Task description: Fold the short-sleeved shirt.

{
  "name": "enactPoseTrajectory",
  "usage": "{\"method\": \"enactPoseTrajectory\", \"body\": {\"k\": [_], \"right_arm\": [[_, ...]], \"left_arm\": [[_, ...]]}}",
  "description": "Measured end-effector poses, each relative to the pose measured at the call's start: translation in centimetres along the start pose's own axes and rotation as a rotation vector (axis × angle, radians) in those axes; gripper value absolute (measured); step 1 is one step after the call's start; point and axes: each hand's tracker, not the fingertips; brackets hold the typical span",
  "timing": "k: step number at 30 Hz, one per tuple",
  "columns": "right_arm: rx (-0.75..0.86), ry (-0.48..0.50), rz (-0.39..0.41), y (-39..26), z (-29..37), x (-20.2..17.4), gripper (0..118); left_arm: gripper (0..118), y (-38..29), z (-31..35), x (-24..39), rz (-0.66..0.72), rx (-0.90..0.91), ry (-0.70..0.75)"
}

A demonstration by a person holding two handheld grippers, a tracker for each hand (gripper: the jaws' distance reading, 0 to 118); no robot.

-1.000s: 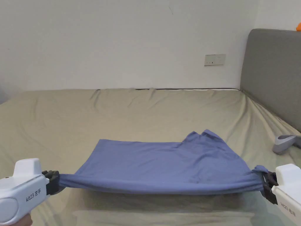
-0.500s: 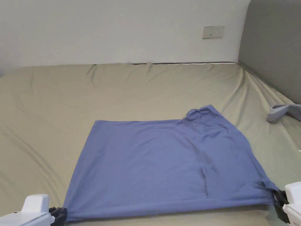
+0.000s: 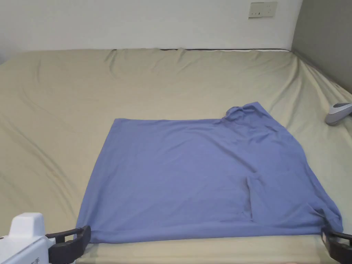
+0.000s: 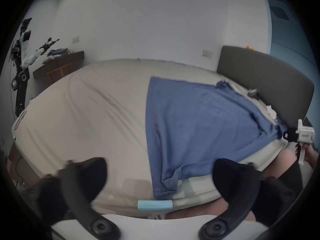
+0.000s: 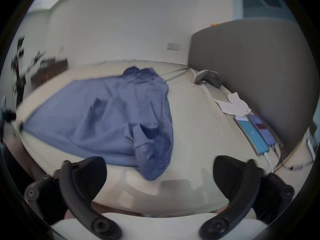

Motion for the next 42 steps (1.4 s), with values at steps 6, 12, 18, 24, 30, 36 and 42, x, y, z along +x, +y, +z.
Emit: {"method": "enactPoseTrajectory", "body": {"k": [6,12,18,24,30,36,42], "right_arm": [[0.041,0.060,-0.022,1.6,5.7,-2.6,92],[0.022,0.154,-0.034,1.4,6.6,-5.3,0],[0.047,0.107,0.059,1.8,6.4,-6.6,0],[0.010,0.103,0.055,1.2,6.3,-6.6,0],[-0.012,0.103,0.049,0.9,5.9,-6.2,0],[-0.029,0.089,0.044,0.2,5.8,-5.6,0],[-0.039,0.032,0.043,-0.6,4.5,-3.2,75]], "left_arm": [[71,0.3,5.9,0.7,0.002,0.088,-0.007],[0,-1.9,5.4,1.6,-0.138,-0.011,-0.022],[22,-3.6,2.6,3.2,-0.276,-0.023,0.002],[101,-3.9,-1.7,3.5,-0.275,-0.068,0.006],[3,-4.3,-3.1,3.4,-0.248,-0.104,0.046],[0,-3.7,-1.1,3.4,-0.227,-0.048,0.026],[0,-1.1,-0.3,3.8,-0.185,-0.037,0.007]]}}
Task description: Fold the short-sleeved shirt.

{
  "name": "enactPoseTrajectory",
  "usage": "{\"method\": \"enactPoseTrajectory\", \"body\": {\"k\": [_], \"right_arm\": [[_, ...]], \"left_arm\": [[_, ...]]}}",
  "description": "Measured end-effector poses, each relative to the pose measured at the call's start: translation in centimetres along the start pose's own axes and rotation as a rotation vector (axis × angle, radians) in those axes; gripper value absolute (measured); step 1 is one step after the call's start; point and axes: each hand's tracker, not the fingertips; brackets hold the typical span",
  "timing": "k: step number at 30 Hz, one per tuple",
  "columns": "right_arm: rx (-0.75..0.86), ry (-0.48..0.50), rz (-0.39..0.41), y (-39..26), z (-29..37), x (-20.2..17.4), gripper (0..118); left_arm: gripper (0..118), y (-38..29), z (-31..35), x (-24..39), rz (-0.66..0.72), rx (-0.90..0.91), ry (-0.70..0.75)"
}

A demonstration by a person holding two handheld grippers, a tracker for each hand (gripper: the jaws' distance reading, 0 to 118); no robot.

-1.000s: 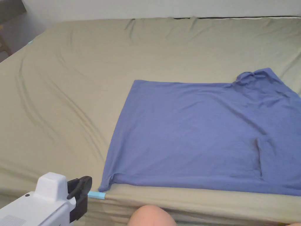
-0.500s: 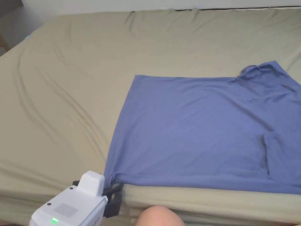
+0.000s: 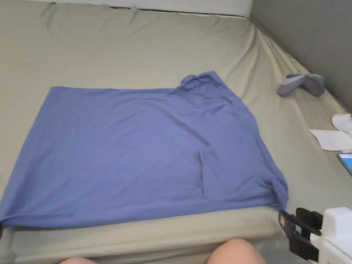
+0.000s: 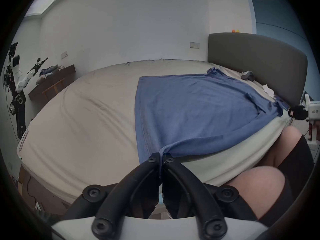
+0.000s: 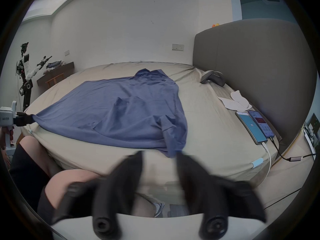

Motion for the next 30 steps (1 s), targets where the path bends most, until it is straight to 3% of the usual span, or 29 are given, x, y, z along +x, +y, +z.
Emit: {"method": "enactPoseTrajectory", "body": {"k": [1,2,8,10,11,14,17,19,23,30], "right_arm": [[-0.011,-0.007,-0.005,-0.1,-0.6,0.7,95],[-0.034,-0.003,-0.003,0.0,-1.3,1.1,105],[-0.041,-0.025,0.052,1.4,-5.6,1.8,93],[-0.058,-0.008,0.063,1.7,-7.3,1.7,82],[-0.073,-0.002,0.072,1.8,-7.9,1.6,69],[-0.068,0.006,0.119,2.1,-8.1,1.1,3],[-0.057,0.033,0.089,2.5,-6.6,1.4,3],[-0.050,-0.015,0.073,2.7,-5.6,1.7,3],[-0.045,0.019,-0.052,4.6,-4.5,3.5,3],[-0.119,0.029,-0.023,12.6,-7.2,4.3,3]], "left_arm": [[0,0.3,0.1,0.0,0.003,0.006,0.000],[0,0.6,0.1,0.0,0.002,0.008,0.000],[0,2.0,0.1,0.6,-0.004,0.005,-0.001],[0,2.0,0.2,0.8,0.002,0.003,-0.001],[0,2.0,0.1,0.6,0.000,0.000,0.000],[0,1.9,0.3,0.6,0.008,-0.017,-0.004],[0,1.7,0.6,0.1,0.023,-0.026,-0.016],[0,1.7,0.5,-0.1,0.021,-0.033,-0.023],[0,3.8,0.4,-0.9,0.034,-0.045,-0.050],[0,12.1,-3.6,-4.0,0.042,-0.087,-0.079]]}}
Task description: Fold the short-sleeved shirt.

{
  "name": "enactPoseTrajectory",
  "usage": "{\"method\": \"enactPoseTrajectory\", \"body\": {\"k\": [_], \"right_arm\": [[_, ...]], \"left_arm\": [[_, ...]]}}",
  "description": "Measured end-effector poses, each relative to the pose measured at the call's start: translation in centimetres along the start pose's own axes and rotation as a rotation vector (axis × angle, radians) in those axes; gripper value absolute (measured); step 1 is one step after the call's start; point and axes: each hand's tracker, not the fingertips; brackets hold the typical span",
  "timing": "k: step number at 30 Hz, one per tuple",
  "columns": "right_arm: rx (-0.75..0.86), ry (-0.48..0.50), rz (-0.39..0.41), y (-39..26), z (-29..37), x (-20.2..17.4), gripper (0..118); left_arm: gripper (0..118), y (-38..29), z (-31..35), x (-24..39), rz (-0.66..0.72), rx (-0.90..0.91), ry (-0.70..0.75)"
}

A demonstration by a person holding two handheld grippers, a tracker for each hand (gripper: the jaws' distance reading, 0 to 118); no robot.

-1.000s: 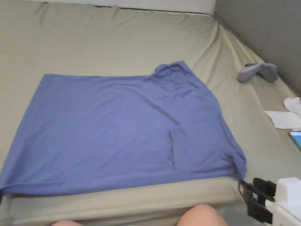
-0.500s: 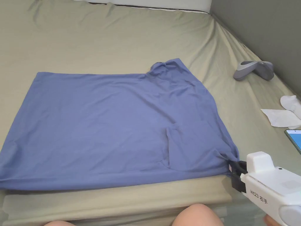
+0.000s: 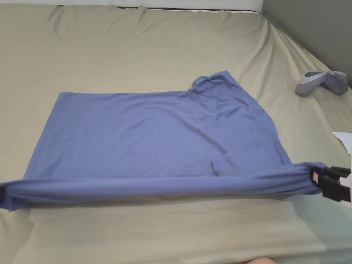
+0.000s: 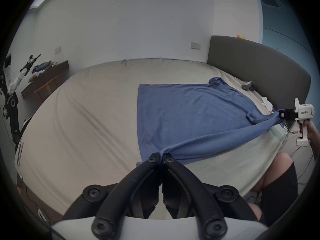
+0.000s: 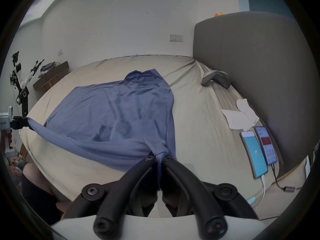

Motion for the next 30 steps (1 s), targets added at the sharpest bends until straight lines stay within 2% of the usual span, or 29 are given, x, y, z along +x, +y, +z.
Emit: {"method": "enactPoseTrajectory", "body": {"k": [3,7,8,11,14,15,16,17,18,19,20,21,22,23,24,25,26,27,29,30], "right_arm": [[-0.038,0.012,0.025,3.8,-2.4,0.3,3],[-0.129,-0.011,0.046,7.1,-7.6,0.7,3],[-0.151,-0.024,0.076,7.6,-9.0,0.6,3],[-0.179,-0.036,0.053,8.5,-12.4,0.7,3],[-0.210,-0.058,0.067,8.3,-14.9,0.6,3],[-0.225,-0.076,0.066,7.9,-15.6,0.7,4],[-0.229,-0.110,0.068,7.7,-16.1,0.7,9],[-0.219,-0.174,0.045,7.6,-16.1,0.9,33],[-0.179,-0.245,-0.011,7.4,-15.8,1.6,61],[-0.131,-0.269,-0.081,7.3,-15.1,2.4,88],[-0.096,-0.272,-0.139,7.0,-14.3,3.1,107],[-0.053,-0.262,-0.180,6.7,-13.1,3.8,107],[-0.006,-0.247,-0.206,6.3,-11.5,4.2,106],[0.021,-0.226,-0.207,5.8,-10.2,4.2,101],[0.047,-0.213,-0.191,5.0,-8.6,4.0,91],[0.063,-0.191,-0.161,4.2,-7.2,3.6,71],[0.062,-0.169,-0.115,3.3,-6.1,3.2,31],[0.065,-0.151,-0.059,2.1,-4.9,2.5,4],[0.078,-0.161,-0.012,-0.2,-3.0,1.2,1],[0.135,-0.144,0.050,-0.3,-2.3,0.2,1]], "left_arm": [[0,3.9,-3.9,-1.1,0.017,-0.052,-0.009],[0,7.5,-9.5,-1.8,-0.063,-0.126,0.023],[0,8.1,-11.0,-2.0,-0.067,-0.156,0.027],[0,8.7,-14.6,-2.7,-0.052,-0.234,0.017],[0,8.0,-17.1,-3.1,-0.056,-0.270,0.029],[1,7.7,-17.6,-3.3,-0.047,-0.275,0.026],[9,7.5,-17.8,-3.5,-0.038,-0.276,0.033],[33,7.4,-17.8,-3.9,-0.021,-0.268,0.092],[58,7.2,-17.4,-4.5,0.001,-0.239,0.152],[80,7.1,-16.6,-5.4,0.041,-0.193,0.175],[94,6.9,-15.4,-6.1,0.085,-0.148,0.188],[93,6.8,-13.7,-6.5,0.123,-0.107,0.206],[91,6.4,-12.0,-6.7,0.142,-0.066,0.206],[84,5.8,-10.3,-6.7,0.152,-0.041,0.200],[71,4.8,-8.4,-6.4,0.164,-0.012,0.201],[51,4.1,-6.9,-6.2,0.166,0.010,0.191],[16,3.0,-5.5,-5.7,0.160,0.024,0.178],[0,1.5,-4.2,-4.8,0.148,0.042,0.177],[0,-0.9,-2.1,-2.7,0.123,0.058,0.184],[0,-2.3,-1.3,-1.9,0.108,0.054,0.161]]}}
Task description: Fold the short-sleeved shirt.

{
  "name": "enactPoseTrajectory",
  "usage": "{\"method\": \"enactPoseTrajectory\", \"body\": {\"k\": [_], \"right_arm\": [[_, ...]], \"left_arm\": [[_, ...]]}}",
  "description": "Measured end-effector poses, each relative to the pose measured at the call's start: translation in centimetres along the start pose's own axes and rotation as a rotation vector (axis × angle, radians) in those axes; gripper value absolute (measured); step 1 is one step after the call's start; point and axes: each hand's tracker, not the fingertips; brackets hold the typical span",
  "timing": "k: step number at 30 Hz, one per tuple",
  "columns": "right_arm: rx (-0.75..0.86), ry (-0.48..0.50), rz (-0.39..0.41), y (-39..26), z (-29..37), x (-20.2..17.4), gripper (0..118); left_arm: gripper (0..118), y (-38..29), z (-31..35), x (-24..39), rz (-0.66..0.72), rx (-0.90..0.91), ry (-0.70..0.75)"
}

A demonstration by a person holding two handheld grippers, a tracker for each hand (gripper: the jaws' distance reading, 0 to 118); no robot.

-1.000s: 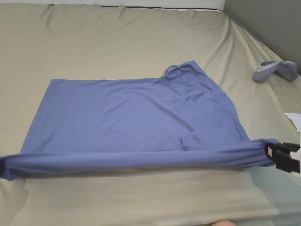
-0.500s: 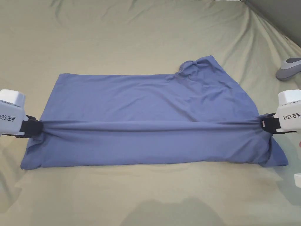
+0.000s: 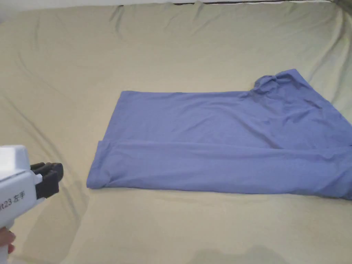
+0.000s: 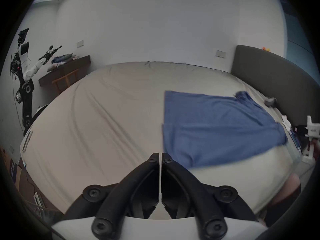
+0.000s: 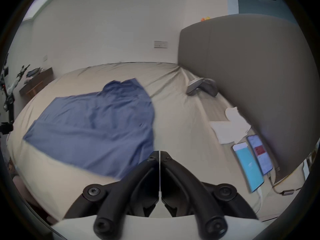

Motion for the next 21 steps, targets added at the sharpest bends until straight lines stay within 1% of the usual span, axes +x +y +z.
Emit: {"method": "enactPoseTrajectory", "body": {"k": [1,2,3,4,7,10,13,14,15,17,18,19,21], "right_arm": [[-0.081,0.068,-0.071,-1.1,0.0,-0.1,1],[-0.201,0.092,-0.145,-2.2,0.2,-0.4,0],[-0.188,0.076,-0.147,-2.6,0.4,-0.8,0],[-0.156,0.027,-0.161,-2.9,0.7,-0.9,0],[-0.112,0.070,-0.129,-4.0,2.1,-2.5,0],[-0.060,0.096,-0.126,-3.9,3.2,-3.5,0],[-0.027,0.130,-0.117,-3.4,3.9,-4.1,0],[-0.028,0.139,-0.116,-3.2,3.9,-4.3,0],[-0.032,0.143,-0.118,-3.1,3.9,-4.5,0],[-0.026,0.153,-0.127,-3.2,3.9,-4.6,0],[-0.028,0.161,-0.126,-3.2,3.8,-4.8,0],[-0.033,0.167,-0.122,-3.2,3.8,-4.9,0],[-0.038,0.170,-0.118,-3.4,3.8,-5.0,0]], "left_arm": [[0,-1.2,0.6,0.5,-0.012,-0.021,-0.038],[0,-2.4,1.2,1.0,0.006,-0.028,-0.034],[0,-3.2,1.4,1.3,0.019,-0.038,-0.041],[0,-4.2,1.5,1.8,0.024,-0.048,-0.065],[0,-6.4,0.2,2.6,-0.038,-0.067,-0.044],[0,-6.4,-0.7,2.6,0.002,-0.068,-0.070],[0,-4.4,-1.9,2.8,0.025,-0.008,-0.035],[3,-3.6,-2.8,2.7,0.030,-0.007,-0.032],[21,-2.4,-3.8,2.8,0.038,-0.016,-0.026],[84,-1.1,-6.5,2.6,0.062,-0.025,0.002],[88,-0.6,-7.9,2.7,0.068,-0.062,0.015],[82,-0.2,-8.9,3.0,0.071,-0.082,0.009],[57,-0.3,-11.1,3.7,0.084,-0.157,0.019]]}}
